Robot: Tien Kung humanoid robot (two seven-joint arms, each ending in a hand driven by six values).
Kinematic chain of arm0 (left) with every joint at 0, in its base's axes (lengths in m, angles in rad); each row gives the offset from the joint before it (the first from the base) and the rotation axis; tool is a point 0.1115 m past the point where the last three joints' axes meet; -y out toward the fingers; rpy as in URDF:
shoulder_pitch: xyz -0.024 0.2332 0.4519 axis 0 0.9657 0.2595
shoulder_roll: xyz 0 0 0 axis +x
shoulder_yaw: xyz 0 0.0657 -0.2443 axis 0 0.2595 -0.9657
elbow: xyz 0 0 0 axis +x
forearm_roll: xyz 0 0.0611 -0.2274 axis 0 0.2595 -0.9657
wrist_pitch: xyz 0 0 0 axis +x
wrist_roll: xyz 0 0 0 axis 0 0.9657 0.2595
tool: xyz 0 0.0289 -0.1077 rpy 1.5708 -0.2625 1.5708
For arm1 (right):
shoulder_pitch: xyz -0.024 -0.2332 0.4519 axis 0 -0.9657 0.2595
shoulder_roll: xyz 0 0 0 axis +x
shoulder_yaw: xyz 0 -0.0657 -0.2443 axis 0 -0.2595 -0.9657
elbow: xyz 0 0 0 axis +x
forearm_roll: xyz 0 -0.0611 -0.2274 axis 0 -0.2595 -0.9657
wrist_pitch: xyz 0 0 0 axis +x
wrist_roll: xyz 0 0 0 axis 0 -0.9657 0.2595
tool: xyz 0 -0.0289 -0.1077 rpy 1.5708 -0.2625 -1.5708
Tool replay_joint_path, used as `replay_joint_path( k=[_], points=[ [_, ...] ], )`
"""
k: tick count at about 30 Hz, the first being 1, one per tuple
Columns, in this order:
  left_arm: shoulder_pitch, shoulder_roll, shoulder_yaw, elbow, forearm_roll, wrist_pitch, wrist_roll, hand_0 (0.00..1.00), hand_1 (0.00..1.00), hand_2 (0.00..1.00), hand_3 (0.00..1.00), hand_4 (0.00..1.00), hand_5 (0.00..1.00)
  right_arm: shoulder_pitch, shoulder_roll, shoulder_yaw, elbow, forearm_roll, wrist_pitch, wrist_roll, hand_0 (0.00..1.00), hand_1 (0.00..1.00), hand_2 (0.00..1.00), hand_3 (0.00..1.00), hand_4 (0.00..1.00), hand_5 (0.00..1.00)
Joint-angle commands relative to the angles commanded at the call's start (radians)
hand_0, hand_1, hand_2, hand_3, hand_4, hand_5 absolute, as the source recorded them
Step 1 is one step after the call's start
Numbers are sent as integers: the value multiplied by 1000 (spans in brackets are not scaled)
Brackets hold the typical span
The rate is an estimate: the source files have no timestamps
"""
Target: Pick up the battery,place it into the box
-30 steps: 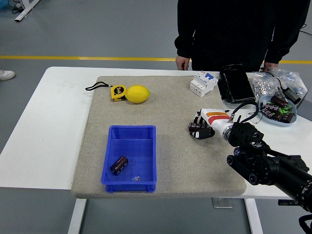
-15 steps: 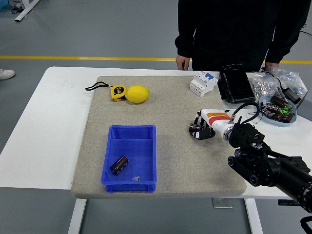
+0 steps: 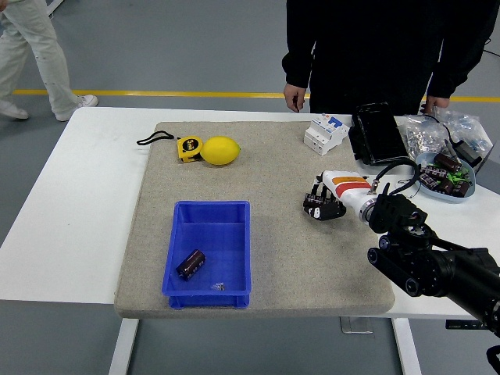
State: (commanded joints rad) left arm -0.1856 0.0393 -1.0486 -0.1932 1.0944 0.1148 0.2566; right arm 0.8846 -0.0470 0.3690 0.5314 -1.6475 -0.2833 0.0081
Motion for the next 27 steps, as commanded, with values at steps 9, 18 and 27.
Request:
replay_joint_path(
  k=[9,18,27],
  points=[
    [3,5,-14,0,14,0,2,722,686,672,584,633,541,15,-22,24,122,-67,8,-19,165,344,429,466,696,278],
    [9,9,-23,1,16,3,3,722,686,671,585,633,541,36,-24,28,327,-157,16,-54,165,344,429,467,692,273],
    [8,17,-30,0,25,3,7,722,685,669,585,633,541,70,-8,-30,557,-246,60,-73,197,345,434,473,704,270]
  ],
)
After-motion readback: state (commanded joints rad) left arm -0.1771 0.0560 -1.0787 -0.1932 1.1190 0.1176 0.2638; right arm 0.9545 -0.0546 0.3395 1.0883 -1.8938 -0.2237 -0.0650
